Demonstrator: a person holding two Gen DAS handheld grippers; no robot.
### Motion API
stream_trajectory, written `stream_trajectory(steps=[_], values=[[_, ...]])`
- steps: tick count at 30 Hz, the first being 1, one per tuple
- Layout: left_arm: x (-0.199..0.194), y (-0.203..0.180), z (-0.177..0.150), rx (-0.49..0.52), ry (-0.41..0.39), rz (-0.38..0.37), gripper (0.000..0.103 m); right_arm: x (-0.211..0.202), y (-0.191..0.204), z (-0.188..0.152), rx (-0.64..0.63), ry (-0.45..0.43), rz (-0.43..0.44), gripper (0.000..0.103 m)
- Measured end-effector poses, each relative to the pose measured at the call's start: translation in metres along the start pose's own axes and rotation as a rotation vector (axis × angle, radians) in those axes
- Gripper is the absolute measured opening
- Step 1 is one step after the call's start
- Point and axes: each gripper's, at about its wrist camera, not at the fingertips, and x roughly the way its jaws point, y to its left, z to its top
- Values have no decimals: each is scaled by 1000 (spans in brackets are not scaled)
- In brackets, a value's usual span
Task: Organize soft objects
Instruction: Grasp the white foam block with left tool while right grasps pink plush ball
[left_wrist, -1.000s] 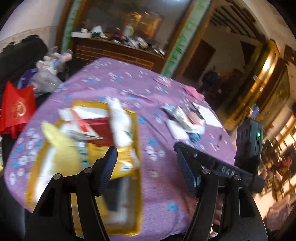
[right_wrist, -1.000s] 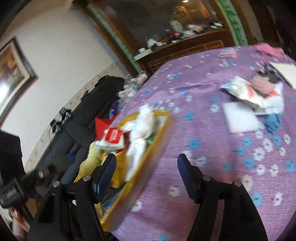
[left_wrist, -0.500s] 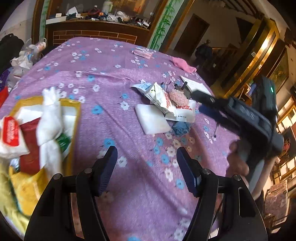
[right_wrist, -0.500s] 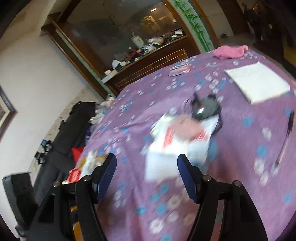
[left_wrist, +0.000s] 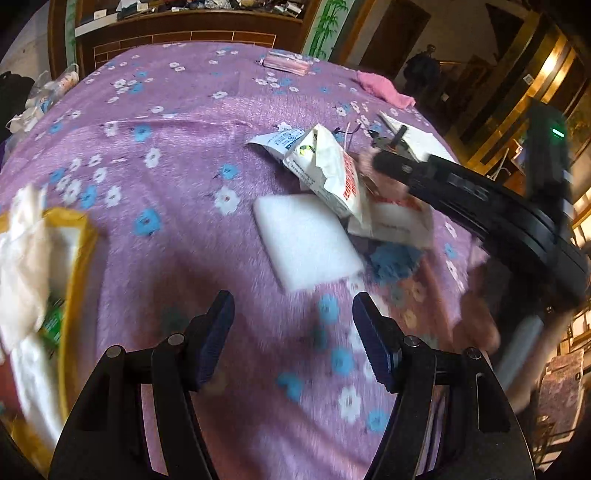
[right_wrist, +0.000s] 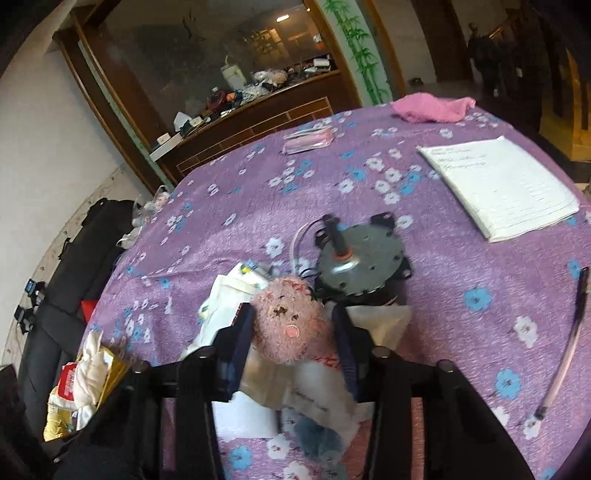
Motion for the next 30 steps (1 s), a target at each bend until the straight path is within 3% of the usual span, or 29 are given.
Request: stream_trajectory(steps=[5,8,14,15,17,18,20,23,30], values=[[27,-14,19,24,20,22,67,-15,-10,5,61,-42,111,31],[49,-23,25,44,57,68,67,-17,-12,6,68,-47,119,31],[52,-28,25,51,9,85,66,-18,-12,7,76,-47,126,31],[51,-27,24,50,9,85,64,-18,-12,6,75,-46,125,31],[43,-23,21,47,3,90,44,-17,-12,5,79,-40,125,31],[40,-22,20,41,-2,88,40,-17,-12,5,80,-39,125,31],[31,-13,17,6,-2,49,28,-19,-10,5,71,-46,120,31],[23,-3,12,-35,15,-17,20,-20,-10,4,67,-52,116,31],[-12,12,0,-128,-7,-154,16,-19,-8,2,54,-52,110,31]])
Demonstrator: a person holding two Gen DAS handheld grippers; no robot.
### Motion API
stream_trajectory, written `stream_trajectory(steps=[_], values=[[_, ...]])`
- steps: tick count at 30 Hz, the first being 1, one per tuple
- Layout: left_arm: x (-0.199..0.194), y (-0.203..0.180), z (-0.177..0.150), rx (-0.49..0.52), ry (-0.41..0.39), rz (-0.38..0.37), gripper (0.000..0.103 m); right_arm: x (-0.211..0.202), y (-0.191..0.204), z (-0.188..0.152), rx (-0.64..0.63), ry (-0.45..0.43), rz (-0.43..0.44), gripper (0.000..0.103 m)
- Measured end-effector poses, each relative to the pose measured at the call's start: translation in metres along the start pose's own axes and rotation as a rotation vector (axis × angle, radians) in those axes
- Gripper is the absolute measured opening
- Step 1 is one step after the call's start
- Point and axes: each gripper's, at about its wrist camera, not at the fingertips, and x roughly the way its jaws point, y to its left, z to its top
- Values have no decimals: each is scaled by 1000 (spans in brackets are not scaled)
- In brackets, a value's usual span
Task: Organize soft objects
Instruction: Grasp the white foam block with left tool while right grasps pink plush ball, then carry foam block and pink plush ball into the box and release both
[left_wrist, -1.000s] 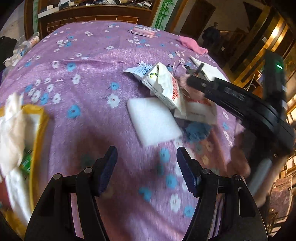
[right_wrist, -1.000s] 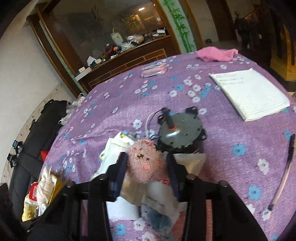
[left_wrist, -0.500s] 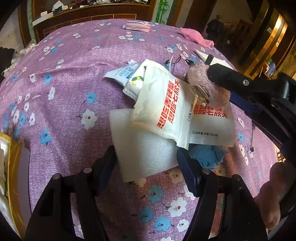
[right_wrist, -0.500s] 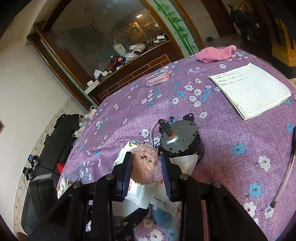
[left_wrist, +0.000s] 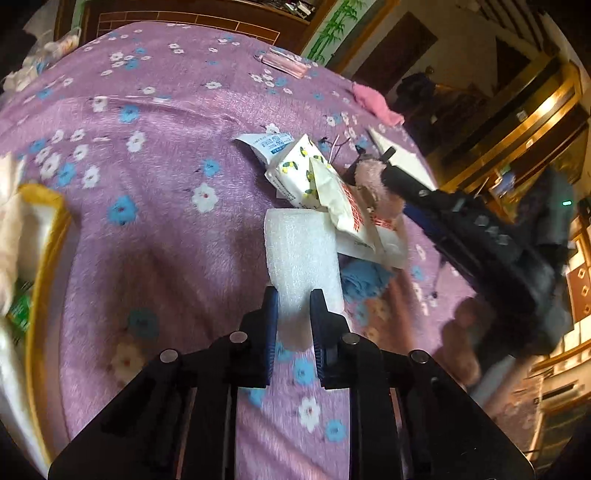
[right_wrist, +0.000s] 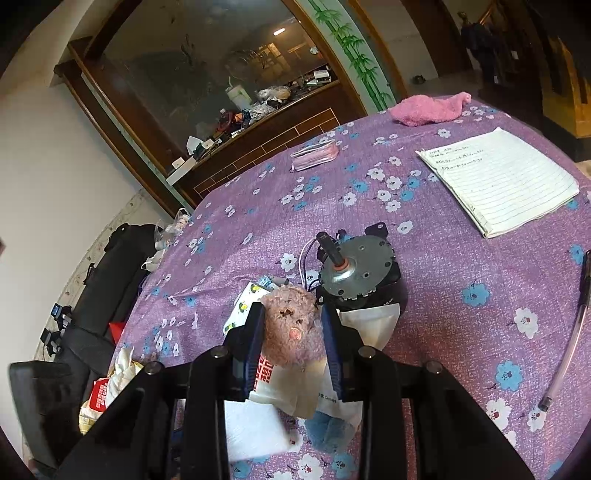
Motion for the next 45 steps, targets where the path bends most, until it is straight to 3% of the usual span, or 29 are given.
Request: stream_trajectory(steps=[6,13,17,23,30,36,40,45], values=[[-37,20,-15,-63,-19,-63,16,-4,6,-4,-32,-29,30,31],[-114,53,-46,-129,-126,-145,16,-20,30,-26,-88,-55,55,29],[-165,76,-58,-141,-204,-135,16,-48,68,-59,-48,-25,231,29],[-207,118,-59,-181,-281,-57,16,-46,152,-98,-168,55,333,29],[-193,169,-41,-232,-236,40,16,-7,216,-120,-265,158,332,29],[-170,198,-28,-255,-185,116,16,27,232,-136,-283,215,262,29],[-163,206,-26,-267,-187,126,16,32,238,-144,-311,225,245,30],[-168,204,-28,-261,-219,112,21,28,243,-148,-335,211,252,42]])
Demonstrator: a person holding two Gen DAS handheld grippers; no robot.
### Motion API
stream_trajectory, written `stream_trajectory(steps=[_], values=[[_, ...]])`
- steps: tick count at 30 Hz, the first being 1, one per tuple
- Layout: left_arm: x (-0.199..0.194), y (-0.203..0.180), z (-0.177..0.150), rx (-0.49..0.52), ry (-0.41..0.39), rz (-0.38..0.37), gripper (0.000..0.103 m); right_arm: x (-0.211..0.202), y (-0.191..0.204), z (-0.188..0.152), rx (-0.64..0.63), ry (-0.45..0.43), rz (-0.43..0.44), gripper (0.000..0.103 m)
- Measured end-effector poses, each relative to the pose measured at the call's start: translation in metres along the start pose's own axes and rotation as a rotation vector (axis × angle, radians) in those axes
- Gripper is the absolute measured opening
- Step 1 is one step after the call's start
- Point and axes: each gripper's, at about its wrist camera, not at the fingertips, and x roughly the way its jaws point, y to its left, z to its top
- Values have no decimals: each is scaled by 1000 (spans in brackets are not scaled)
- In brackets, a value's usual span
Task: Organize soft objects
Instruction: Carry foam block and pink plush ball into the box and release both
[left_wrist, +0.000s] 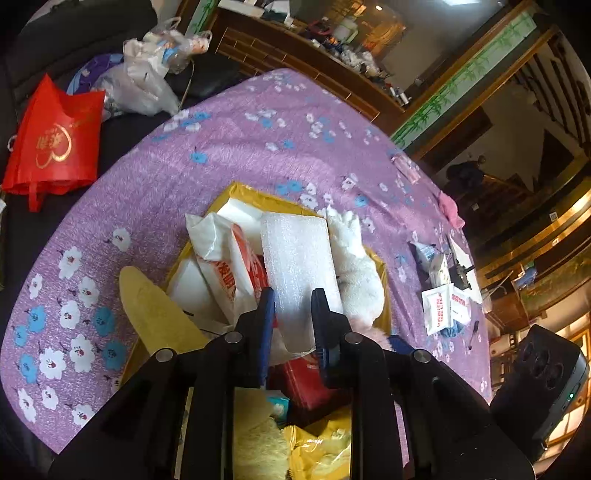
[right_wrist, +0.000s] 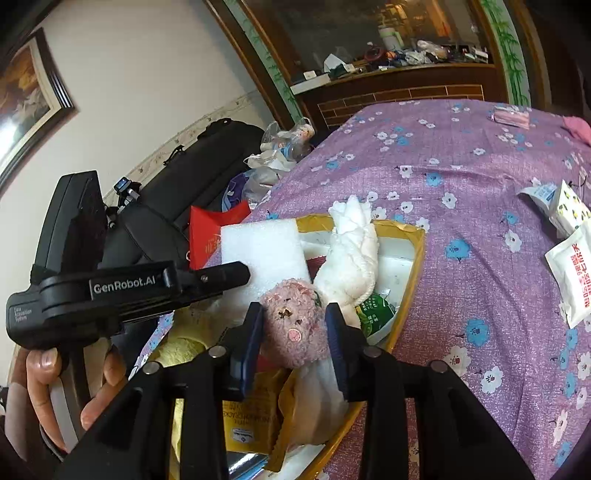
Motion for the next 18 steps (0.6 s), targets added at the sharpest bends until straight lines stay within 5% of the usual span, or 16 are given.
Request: stream_trajectory(steps=[5,13,18], values=[[-23,-14,-8,39,-76,34,58,-21,-4,-1,21,-33,64,56],[-53,-72,-36,126,-166,39,58,-76,-46,3,41,-92,82,58],[-31,-128,-55,210,-70,-86,58,-103,-102,1,128,-125,37,58]])
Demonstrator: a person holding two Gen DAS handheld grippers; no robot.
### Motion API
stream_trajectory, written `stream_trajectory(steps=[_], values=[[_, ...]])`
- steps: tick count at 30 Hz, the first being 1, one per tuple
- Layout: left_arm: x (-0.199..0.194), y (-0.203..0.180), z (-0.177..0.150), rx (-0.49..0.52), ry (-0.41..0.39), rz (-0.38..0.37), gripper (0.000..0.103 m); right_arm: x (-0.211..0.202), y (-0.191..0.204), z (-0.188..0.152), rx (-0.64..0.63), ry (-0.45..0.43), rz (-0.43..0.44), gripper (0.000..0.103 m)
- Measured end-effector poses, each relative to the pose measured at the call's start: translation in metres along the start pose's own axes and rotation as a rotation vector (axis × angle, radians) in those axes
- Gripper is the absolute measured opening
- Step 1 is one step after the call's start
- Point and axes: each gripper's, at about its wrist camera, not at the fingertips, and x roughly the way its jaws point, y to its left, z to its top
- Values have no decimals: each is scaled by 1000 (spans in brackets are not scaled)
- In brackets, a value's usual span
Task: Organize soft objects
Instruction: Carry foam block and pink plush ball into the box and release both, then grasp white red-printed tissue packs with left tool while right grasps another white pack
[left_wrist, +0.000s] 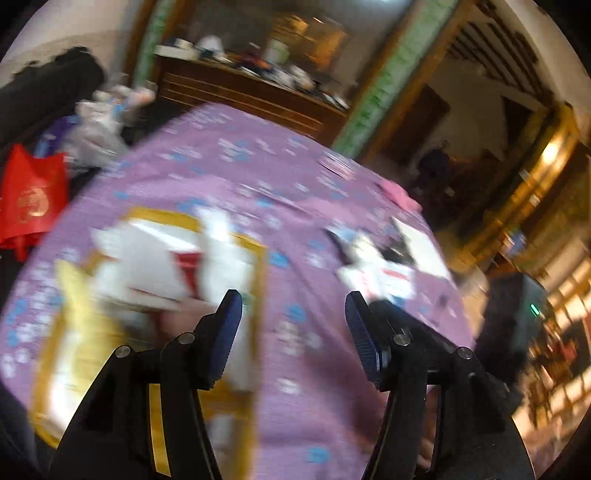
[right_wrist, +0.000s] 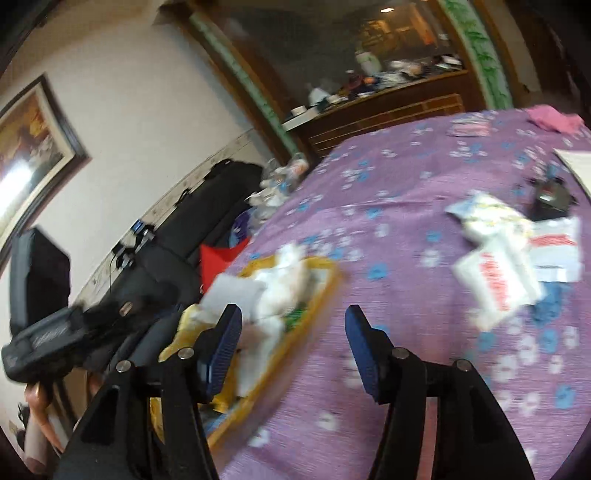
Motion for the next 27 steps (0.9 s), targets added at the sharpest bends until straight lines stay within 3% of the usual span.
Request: stream_trajectory(steps=[4,7,15,19,21,27], values=[[39,-34,-4,52,80,-20,58,-22,-47,12,78,-32,-75,58],[62,-47,-4,52,121,-53,58,-33,-80,24,148,-42,-166,58],[134,-66,3,23,231,-61,58,-41,-157,47,277,-70,-308,58],[167,-73,4,-3,287,-55,58,-29,-180,44,337,-62,-277,49],[177,-74,5,-12,300,-61,58,-25,-187,38,363,-59,-209,47],[216,-81,17,-52,315,-57,58,-20,-191,40,378,-33,-189,24]])
